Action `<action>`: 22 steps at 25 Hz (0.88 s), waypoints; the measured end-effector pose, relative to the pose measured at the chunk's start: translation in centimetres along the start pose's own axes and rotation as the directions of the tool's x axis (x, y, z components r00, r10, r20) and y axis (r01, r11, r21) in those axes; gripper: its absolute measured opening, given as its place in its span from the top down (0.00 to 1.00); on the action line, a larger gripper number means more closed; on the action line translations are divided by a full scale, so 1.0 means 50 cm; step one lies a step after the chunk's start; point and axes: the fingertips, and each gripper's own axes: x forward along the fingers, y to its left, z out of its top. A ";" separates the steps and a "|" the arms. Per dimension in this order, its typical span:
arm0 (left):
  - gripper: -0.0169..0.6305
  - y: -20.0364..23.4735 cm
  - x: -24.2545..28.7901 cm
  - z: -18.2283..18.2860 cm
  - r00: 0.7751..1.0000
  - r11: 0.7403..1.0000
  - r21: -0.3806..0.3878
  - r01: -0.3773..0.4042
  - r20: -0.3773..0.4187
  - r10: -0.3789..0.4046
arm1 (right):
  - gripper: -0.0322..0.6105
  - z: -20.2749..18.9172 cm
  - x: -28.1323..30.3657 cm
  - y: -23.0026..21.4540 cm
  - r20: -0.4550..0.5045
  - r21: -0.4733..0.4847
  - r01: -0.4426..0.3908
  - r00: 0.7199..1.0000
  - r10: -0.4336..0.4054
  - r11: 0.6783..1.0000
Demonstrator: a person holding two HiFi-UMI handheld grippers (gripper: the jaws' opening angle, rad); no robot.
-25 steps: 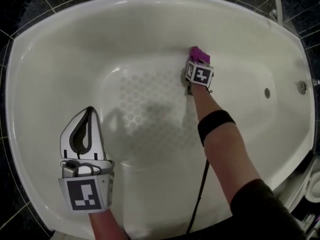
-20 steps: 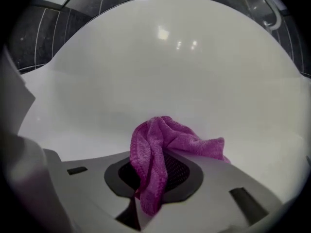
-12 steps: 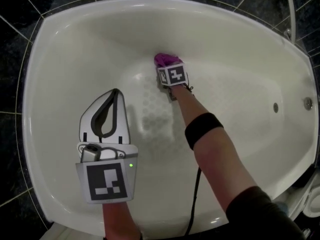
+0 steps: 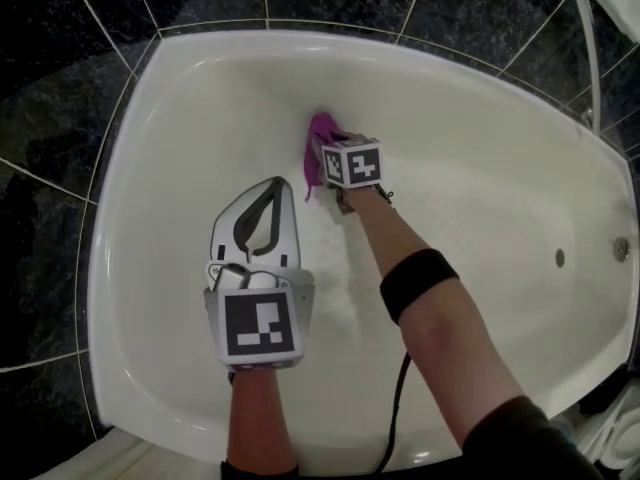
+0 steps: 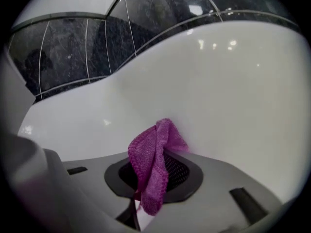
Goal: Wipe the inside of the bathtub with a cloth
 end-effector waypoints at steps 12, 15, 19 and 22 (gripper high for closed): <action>0.97 0.051 -0.035 -0.028 1.000 0.999 0.048 0.006 -0.005 -0.006 | 0.81 0.209 -0.290 0.055 0.254 -0.095 0.042 0.967 -0.016 0.995; 0.97 0.080 -0.072 -0.013 1.000 0.996 0.088 0.001 -0.008 0.000 | 0.81 0.231 -0.332 0.046 0.279 -0.104 0.058 0.960 -0.026 0.993; 0.97 0.154 -0.114 0.003 0.999 0.996 0.074 -0.041 0.013 0.040 | 0.81 0.238 -0.346 0.040 0.285 -0.118 0.077 0.958 -0.040 0.990; 0.97 0.203 -0.133 0.001 0.998 0.995 0.084 -0.060 0.027 0.058 | 0.81 0.233 -0.331 0.031 0.267 -0.137 0.104 0.962 -0.064 0.985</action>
